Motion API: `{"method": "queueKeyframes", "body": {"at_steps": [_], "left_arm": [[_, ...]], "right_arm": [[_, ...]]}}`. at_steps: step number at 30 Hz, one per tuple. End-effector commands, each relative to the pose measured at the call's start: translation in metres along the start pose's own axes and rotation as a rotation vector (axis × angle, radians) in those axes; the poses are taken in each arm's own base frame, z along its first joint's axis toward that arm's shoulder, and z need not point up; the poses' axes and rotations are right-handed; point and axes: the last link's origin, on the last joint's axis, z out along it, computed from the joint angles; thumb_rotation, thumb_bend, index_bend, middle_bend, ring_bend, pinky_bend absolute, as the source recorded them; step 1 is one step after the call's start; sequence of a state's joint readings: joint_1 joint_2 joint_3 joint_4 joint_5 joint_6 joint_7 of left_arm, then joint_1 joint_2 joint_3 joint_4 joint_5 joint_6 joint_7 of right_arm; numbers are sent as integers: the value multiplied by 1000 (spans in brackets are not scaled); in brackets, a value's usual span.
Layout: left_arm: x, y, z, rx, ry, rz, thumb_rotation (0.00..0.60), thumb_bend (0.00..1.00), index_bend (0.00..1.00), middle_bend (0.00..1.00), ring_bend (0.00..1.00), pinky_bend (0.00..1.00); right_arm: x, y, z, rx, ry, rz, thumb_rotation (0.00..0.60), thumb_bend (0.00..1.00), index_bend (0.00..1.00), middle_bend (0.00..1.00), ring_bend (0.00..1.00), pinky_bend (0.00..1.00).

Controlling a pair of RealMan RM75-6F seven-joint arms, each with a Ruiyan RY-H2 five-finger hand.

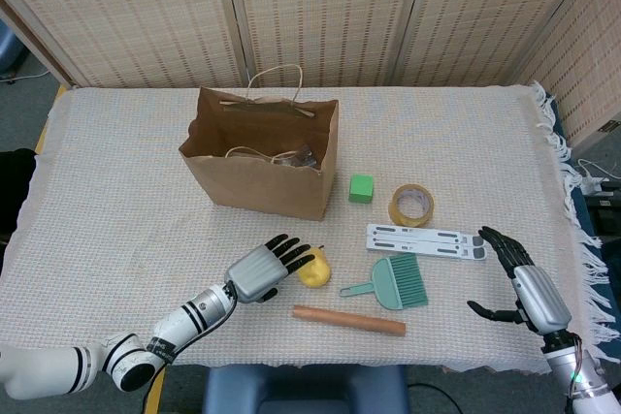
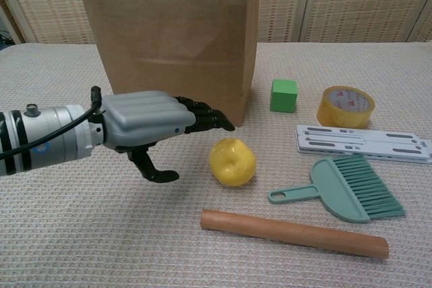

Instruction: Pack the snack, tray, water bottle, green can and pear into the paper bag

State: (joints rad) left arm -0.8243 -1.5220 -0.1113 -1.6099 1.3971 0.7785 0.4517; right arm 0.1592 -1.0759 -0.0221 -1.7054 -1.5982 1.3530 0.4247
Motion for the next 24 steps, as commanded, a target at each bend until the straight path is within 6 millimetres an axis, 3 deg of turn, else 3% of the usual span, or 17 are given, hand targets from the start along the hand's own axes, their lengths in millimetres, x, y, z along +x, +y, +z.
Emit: {"method": "queueKeyframes", "body": {"at_steps": [1,12,24], "left_arm": [[7,9,-2,3,20,-98,600,332,0,0,0,89],[5,20,11,-38,15,-58,600,330,0,0,0,90],[-13,19,27,4,-31,-62,600,331,0,0,0,87]], "right_arm": [[0,0,0,-2,-4,-1,600,78,0,0,0,0],[-1,-1,1,-3,-12,-7,600,77,0,0,0,0],[0,0,2,-16,-24,-4,600,77,0,0,0,0]]}}
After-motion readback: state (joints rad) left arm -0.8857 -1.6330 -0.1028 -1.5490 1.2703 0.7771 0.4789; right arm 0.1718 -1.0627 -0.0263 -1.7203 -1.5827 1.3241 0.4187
